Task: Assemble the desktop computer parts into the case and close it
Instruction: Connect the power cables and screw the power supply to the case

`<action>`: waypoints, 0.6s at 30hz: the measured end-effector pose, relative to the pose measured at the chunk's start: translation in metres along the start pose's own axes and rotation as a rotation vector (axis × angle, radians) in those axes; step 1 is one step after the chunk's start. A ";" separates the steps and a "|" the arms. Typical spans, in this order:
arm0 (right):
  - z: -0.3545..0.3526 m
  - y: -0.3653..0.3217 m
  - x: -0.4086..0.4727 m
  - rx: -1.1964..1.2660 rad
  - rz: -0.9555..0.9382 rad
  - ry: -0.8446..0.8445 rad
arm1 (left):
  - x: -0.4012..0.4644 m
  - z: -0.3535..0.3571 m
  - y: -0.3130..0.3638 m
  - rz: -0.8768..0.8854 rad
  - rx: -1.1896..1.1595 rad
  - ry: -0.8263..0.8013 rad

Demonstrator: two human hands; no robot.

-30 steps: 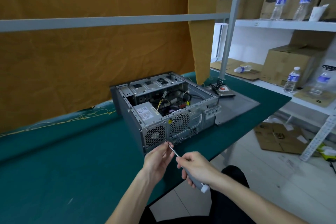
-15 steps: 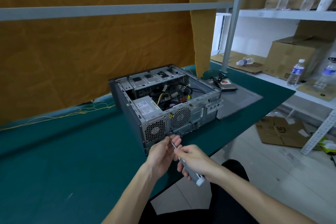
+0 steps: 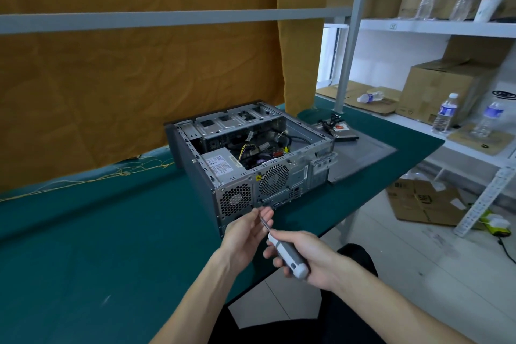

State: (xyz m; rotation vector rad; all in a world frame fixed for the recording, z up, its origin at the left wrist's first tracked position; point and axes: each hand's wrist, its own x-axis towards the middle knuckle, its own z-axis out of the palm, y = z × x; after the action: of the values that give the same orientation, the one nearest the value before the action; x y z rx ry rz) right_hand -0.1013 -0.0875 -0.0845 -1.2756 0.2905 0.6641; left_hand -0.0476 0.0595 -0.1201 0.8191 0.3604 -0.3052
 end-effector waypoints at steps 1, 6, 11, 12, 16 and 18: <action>0.001 0.001 -0.001 -0.044 0.002 0.013 | 0.000 0.000 0.001 0.004 0.015 0.004; 0.005 0.016 0.005 -1.254 -0.408 0.479 | 0.000 0.010 -0.003 0.049 0.047 0.080; 0.012 0.005 0.001 -0.198 -0.153 0.131 | -0.002 0.009 -0.007 0.071 0.029 0.107; 0.012 0.002 0.000 0.039 -0.077 0.071 | -0.004 0.008 -0.004 0.045 0.049 0.080; 0.010 0.002 -0.004 -0.482 -0.117 0.163 | -0.003 0.006 0.003 0.045 0.069 0.070; 0.007 0.013 0.001 -1.141 -0.283 0.402 | -0.002 0.009 0.000 0.067 0.085 0.100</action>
State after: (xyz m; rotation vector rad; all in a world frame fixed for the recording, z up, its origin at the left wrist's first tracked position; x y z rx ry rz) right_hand -0.1094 -0.0784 -0.0935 -2.4990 0.0225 0.2893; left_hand -0.0477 0.0530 -0.1129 0.9301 0.4148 -0.2186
